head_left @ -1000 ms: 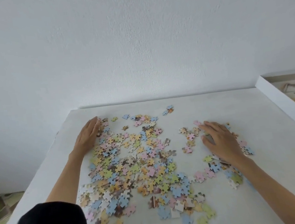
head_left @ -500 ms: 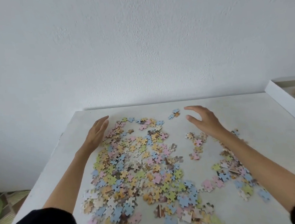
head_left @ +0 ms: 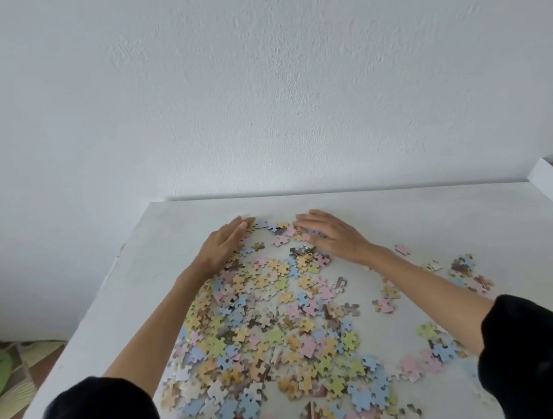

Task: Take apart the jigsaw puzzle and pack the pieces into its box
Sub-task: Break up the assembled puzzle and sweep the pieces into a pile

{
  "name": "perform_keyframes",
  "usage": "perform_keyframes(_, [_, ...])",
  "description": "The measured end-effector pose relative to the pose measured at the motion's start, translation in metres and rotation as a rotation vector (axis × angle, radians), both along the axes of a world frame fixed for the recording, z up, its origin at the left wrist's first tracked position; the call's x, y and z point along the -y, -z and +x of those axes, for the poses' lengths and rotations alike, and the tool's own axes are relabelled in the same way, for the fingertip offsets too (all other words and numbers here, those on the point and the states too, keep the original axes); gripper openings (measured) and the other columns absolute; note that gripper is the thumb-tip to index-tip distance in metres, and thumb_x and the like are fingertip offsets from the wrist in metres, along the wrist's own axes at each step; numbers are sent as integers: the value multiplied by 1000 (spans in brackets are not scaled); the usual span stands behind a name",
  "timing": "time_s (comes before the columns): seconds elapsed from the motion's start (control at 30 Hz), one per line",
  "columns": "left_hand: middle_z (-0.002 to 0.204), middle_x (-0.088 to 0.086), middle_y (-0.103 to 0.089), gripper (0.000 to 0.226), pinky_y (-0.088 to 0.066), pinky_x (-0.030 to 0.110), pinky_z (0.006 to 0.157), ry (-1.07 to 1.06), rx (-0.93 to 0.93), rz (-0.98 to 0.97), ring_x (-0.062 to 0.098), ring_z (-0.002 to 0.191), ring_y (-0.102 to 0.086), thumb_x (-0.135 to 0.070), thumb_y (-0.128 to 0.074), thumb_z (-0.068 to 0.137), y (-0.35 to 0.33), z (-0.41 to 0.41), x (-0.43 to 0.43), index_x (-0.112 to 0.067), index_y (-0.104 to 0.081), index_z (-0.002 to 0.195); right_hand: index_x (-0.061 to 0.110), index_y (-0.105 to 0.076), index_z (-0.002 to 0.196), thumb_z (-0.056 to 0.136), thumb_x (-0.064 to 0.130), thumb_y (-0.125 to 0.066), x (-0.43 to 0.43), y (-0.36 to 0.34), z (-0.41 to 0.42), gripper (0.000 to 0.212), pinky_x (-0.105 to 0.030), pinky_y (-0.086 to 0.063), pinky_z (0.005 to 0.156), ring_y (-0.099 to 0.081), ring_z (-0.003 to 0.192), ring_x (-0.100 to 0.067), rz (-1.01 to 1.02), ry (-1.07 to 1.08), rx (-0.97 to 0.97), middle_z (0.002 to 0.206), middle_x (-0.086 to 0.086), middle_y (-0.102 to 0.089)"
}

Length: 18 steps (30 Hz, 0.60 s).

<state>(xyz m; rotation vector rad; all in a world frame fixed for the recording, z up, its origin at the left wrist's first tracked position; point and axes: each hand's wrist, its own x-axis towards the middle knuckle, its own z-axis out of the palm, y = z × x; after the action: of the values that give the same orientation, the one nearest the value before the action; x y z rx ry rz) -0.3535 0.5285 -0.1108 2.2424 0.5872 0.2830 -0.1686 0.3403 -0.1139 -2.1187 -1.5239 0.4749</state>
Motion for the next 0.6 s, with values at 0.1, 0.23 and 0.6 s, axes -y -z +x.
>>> perform_keyframes(0.1, [148, 0, -36, 62, -19, 35, 113, 86, -2, -19, 15, 136, -31, -66, -23, 82, 1, -2, 18, -38, -47, 132, 28, -31, 141, 97, 37, -35, 7, 6, -6, 45, -39, -12, 116, -11, 142, -11, 7, -90, 15, 151, 10, -26])
perform_keyframes(0.23, [141, -9, -44, 55, -26, 23, 108, 177, 32, -61, 6, 130, -38, -59, -30, 88, 1, -11, 36, -32, -50, 131, 26, -38, 138, 88, 44, -33, 22, 6, -14, 53, -34, -14, 113, -18, 140, -10, 18, -134, -53, 148, 8, -32])
perform_keyframes(0.6, [139, 5, -48, 40, -28, 45, 113, 67, 53, 65, 15, 130, -39, -31, -35, 97, 0, -6, 6, -13, -56, 125, 24, -38, 137, 96, 27, -42, -17, -18, -11, 42, -38, -21, 109, -24, 136, -16, -10, -19, -105, 146, 1, -35])
